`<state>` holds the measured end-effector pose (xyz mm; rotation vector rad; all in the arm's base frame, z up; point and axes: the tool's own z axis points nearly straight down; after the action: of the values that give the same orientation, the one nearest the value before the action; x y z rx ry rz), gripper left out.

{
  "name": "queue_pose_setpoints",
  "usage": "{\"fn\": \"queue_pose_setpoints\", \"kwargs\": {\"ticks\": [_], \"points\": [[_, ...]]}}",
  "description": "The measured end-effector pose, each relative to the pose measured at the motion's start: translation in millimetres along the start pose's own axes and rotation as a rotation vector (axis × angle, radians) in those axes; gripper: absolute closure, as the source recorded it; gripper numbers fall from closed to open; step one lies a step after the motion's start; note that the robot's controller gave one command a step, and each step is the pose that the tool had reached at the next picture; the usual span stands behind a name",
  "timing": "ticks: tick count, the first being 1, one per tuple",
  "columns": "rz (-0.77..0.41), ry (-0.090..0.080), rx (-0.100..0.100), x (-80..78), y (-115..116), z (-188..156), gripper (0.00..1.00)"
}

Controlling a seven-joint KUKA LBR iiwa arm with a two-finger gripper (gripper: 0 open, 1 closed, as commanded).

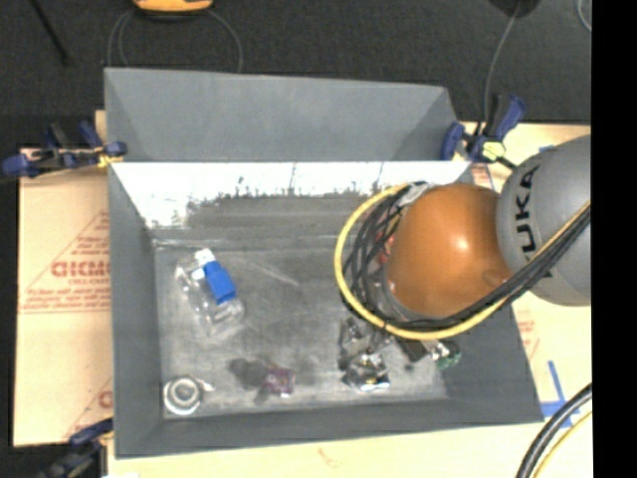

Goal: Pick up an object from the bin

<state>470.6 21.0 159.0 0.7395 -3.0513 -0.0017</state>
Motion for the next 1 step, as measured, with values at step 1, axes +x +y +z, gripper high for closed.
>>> {"fn": "queue_pose_setpoints", "kwargs": {"ticks": [1], "points": [[-0.191, -0.008, 0.006, -6.0, -12.0, -67.9, 1.0]]}}
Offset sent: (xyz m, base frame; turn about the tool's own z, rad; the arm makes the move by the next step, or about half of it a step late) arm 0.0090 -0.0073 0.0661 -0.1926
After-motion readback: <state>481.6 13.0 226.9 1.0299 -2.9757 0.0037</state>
